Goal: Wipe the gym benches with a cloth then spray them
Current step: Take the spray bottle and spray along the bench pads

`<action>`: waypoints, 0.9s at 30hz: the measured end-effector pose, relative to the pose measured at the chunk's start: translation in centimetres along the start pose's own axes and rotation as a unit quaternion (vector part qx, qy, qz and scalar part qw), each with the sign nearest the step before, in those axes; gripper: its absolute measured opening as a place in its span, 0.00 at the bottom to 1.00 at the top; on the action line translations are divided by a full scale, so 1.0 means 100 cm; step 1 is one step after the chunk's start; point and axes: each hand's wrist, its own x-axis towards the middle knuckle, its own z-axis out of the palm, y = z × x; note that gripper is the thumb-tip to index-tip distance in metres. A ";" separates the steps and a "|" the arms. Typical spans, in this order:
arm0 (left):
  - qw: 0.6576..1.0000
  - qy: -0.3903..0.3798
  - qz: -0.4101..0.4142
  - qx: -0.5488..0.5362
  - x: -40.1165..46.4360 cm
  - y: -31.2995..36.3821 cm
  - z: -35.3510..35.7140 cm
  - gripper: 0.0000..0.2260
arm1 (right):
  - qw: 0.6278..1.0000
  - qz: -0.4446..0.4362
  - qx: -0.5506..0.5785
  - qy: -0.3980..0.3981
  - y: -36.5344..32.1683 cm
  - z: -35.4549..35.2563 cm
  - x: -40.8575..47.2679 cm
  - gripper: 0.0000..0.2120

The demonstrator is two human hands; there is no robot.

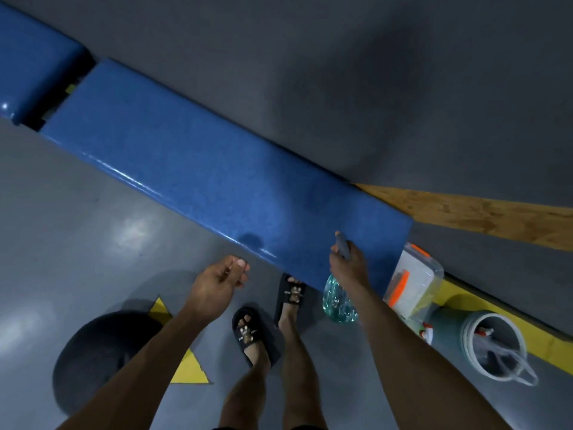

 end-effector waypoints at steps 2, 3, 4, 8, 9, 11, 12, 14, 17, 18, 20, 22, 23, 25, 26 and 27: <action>1.000 0.001 -0.002 0.001 0.008 0.009 -0.001 0.14 | 1.000 0.004 -0.008 0.007 -0.017 -0.006 0.026 0.02; 1.000 0.003 -0.004 0.001 0.012 0.014 -0.002 0.13 | 1.000 0.006 -0.014 0.009 -0.024 -0.008 0.037 0.04; 1.000 0.008 -0.005 -0.001 0.018 0.019 -0.004 0.12 | 1.000 0.009 -0.021 0.007 -0.034 -0.010 0.047 0.05; 1.000 0.022 0.004 0.019 0.040 0.035 -0.009 0.11 | 0.997 -0.007 -0.080 -0.021 -0.048 -0.009 0.057 0.06; 0.999 0.019 0.006 0.026 0.046 0.039 -0.010 0.12 | 0.995 -0.018 -0.090 -0.037 -0.047 -0.007 0.057 0.05; 0.999 0.010 0.005 0.044 0.055 0.043 -0.011 0.16 | 0.989 -0.045 -0.111 -0.086 -0.043 -0.001 0.046 0.02; 0.999 0.007 0.003 0.050 0.060 0.046 -0.010 0.17 | 0.984 -0.061 -0.122 -0.113 -0.040 0.002 0.040 0.04; 0.999 0.010 -0.002 0.052 0.068 0.054 -0.007 0.18 | 0.974 -0.083 -0.136 -0.159 -0.028 0.012 0.032 0.06; 0.998 0.015 -0.013 0.053 0.075 0.060 -0.006 0.19 | 0.952 -0.099 -0.176 -0.230 -0.008 0.028 0.020 0.10; 0.998 0.016 -0.018 0.057 0.076 0.060 -0.006 0.18 | 0.942 -0.099 -0.200 -0.250 -0.003 0.033 0.016 0.10; 0.997 0.019 -0.029 0.064 0.075 0.060 -0.007 0.16 | 0.917 -0.113 -0.252 -0.287 0.001 0.041 0.007 0.11; 0.997 0.024 -0.038 0.063 0.075 0.057 -0.010 0.14 | 0.896 -0.128 -0.297 -0.304 0.002 0.047 0.004 0.12; 0.997 0.026 -0.041 0.062 0.075 0.055 -0.011 0.13 | 0.896 -0.123 -0.301 -0.301 0.001 0.049 0.004 0.10; 0.997 0.032 -0.045 0.058 0.075 0.050 -0.014 0.13 | 0.912 -0.099 -0.282 -0.280 -0.005 0.051 0.011 0.08; 0.997 0.035 -0.048 0.051 0.075 0.048 -0.016 0.14 | 0.921 -0.090 -0.270 -0.267 -0.007 0.050 0.018 0.10; 0.997 0.036 -0.052 0.040 0.075 0.046 -0.018 0.14 | 0.929 -0.087 -0.255 -0.254 -0.010 0.049 0.027 0.12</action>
